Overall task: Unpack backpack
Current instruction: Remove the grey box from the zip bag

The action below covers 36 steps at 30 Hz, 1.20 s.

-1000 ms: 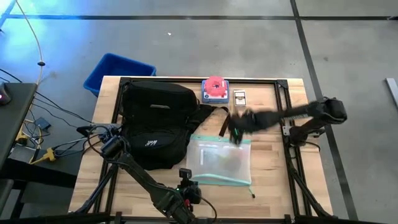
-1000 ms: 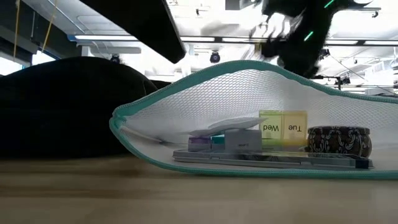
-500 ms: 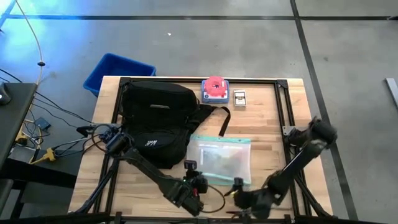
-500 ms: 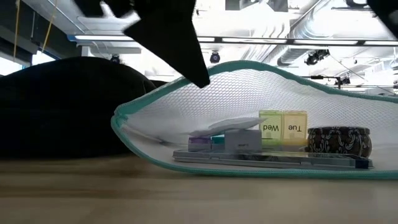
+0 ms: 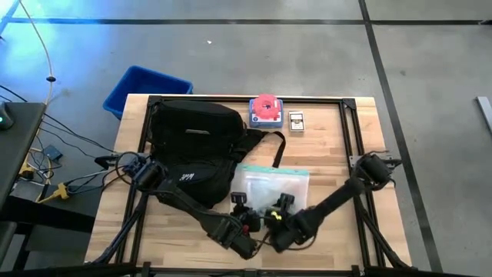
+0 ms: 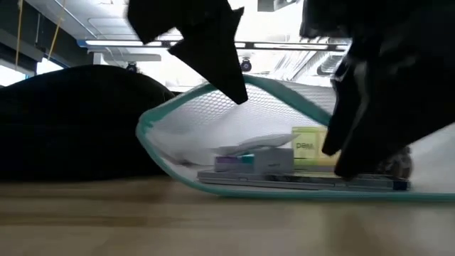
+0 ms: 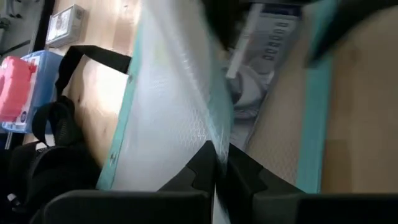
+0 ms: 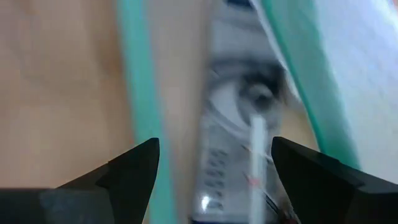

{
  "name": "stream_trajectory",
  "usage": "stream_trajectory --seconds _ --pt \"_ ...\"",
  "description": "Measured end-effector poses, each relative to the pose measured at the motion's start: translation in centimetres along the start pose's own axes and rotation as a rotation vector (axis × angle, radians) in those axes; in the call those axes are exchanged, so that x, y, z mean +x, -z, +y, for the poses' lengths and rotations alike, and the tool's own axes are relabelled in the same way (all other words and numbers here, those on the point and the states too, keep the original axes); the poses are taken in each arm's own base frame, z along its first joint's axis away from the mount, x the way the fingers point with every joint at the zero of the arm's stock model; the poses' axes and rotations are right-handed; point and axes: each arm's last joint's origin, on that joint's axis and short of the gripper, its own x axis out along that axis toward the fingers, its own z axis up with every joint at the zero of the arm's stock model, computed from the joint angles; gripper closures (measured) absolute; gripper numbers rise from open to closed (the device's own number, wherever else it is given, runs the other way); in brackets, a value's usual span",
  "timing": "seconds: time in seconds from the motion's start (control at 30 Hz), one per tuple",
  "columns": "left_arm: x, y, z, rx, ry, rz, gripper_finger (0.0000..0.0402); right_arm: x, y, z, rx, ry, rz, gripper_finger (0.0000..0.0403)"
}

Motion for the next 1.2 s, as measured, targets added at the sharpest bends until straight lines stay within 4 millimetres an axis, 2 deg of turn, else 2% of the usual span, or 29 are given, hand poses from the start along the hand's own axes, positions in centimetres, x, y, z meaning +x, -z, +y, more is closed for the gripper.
stream_trajectory --seconds 0.27,0.4,0.8,1.0,1.2 --pt "-0.3 0.2 -0.4 0.017 0.005 -0.005 0.0401 2.2 -0.4 -2.0 0.003 -0.039 0.062 0.0108" --pt "-0.3 0.2 -0.3 0.016 0.002 -0.006 0.0401 2.7 -0.5 -2.2 -0.014 -0.106 0.091 0.0116" --pt "-0.1 0.0 -0.1 -0.015 -0.012 -0.009 0.0401 2.7 -0.3 -1.8 -0.01 -0.121 0.099 0.0255" --pt "-0.1 0.0 0.0 -0.031 -0.018 -0.011 0.0401 1.4 0.1 -1.4 -0.027 -0.147 0.083 0.0312" --pt "-0.1 0.0 0.0 -0.032 -0.025 -0.015 0.0402 -0.6 0.2 -1.2 -0.01 -0.209 0.081 0.0337"
